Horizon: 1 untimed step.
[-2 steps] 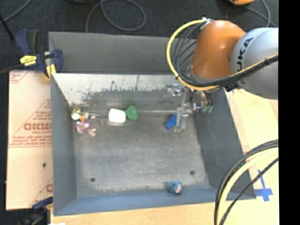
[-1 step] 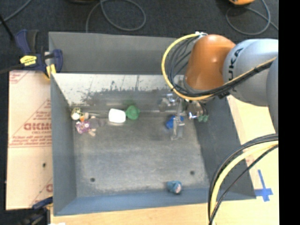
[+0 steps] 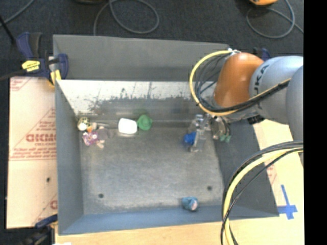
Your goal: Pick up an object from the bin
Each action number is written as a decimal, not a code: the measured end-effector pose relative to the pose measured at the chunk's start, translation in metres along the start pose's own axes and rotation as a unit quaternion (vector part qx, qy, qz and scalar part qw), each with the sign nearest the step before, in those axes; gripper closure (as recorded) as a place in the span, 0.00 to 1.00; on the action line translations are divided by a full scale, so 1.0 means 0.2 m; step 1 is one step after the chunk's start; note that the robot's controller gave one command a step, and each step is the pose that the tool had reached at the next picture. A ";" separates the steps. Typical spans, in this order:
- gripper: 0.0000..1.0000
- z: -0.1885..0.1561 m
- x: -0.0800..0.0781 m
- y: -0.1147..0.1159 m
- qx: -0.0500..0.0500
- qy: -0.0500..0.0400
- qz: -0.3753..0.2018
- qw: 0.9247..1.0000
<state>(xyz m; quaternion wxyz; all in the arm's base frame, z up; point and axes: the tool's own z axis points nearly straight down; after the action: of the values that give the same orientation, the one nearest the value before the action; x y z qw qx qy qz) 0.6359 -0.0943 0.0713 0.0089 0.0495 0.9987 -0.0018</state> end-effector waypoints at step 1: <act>1.00 0.00 0.00 0.00 0.000 0.000 0.000 1.000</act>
Offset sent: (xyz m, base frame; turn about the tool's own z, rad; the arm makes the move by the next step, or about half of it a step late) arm -0.0049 0.0025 0.2368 0.0210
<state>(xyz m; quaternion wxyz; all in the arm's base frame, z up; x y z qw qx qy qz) 0.6359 -0.0944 0.0713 0.0089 0.0494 0.9987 -0.0019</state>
